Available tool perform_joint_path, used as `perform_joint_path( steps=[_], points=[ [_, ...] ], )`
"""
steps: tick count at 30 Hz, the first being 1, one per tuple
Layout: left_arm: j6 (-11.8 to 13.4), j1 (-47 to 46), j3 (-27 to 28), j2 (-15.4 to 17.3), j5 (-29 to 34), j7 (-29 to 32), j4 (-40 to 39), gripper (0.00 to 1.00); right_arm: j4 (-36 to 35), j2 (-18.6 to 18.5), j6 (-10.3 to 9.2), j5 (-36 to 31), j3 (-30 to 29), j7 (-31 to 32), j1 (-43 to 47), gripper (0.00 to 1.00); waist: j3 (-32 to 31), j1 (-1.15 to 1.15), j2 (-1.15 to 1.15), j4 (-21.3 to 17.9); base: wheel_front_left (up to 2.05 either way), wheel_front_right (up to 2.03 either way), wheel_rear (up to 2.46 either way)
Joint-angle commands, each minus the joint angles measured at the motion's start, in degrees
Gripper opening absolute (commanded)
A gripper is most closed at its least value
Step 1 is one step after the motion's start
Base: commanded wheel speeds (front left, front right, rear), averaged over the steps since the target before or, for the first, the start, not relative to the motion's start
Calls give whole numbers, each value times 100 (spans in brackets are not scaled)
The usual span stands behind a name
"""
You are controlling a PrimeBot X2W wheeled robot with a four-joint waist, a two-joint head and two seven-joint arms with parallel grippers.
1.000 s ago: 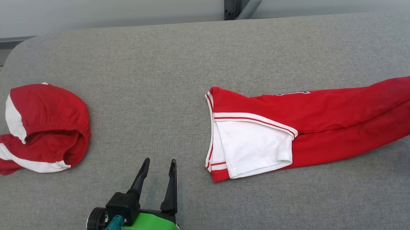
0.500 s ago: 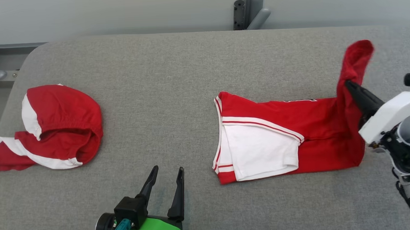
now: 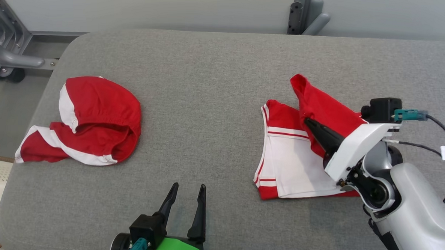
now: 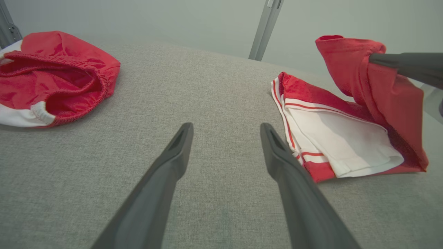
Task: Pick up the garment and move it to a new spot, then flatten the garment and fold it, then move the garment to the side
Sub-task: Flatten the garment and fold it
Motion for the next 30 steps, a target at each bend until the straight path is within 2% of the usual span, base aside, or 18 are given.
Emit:
perform_joint_path(
  steps=[1, 10, 11, 13, 14, 15, 17, 24, 30],
  points=[
    [-5, -61, 11, -8, -42, -14, 18, 100, 99, 87, 2, -12, 64, -34, 59, 0, 18, 0, 0, 136, 0, 0, 0],
    [-38, -129, 47, -43, -86, -15, 81, 100, 954, 404, 2, -59, 403, -387, -185, 1, 136, 0, 0, 297, 0, 0, 0],
    [-44, -135, 57, -44, -113, -14, 105, 100, 1026, 423, 2, -45, 427, -440, -205, 43, 147, 0, 0, 301, 0, 0, 0],
    [-25, -191, 107, -48, -132, -14, 113, 100, 1128, 470, 2, 52, 477, -503, -236, 54, 165, 0, 0, 303, 0, 0, 0],
    [-14, -199, 129, -50, -143, -15, 122, 100, 1144, 496, 2, 115, 512, -516, -245, 81, 170, 0, 0, 298, 0, 0, 0],
    [-7, -197, 155, -50, -148, -15, 131, 100, 1122, 518, 2, 229, 549, -516, -246, 100, 173, 0, 0, 289, 0, 0, 0],
    [5, -196, 203, -51, -149, -14, 143, 100, 1037, 541, 2, 487, 564, -523, -206, 100, 166, 0, 0, 255, 0, 0, 0],
    [0, -102, 242, -54, -162, -14, 217, 100, 466, 104, 2, 877, 419, -758, 70, 100, 74, 0, 0, 62, 0, 0, 0],
    [41, -46, 337, -53, -154, -15, 84, 100, -9, -435, 2, 510, 172, -1493, 476, 100, -15, 0, 0, -160, 0, 0, 0]
  ],
)
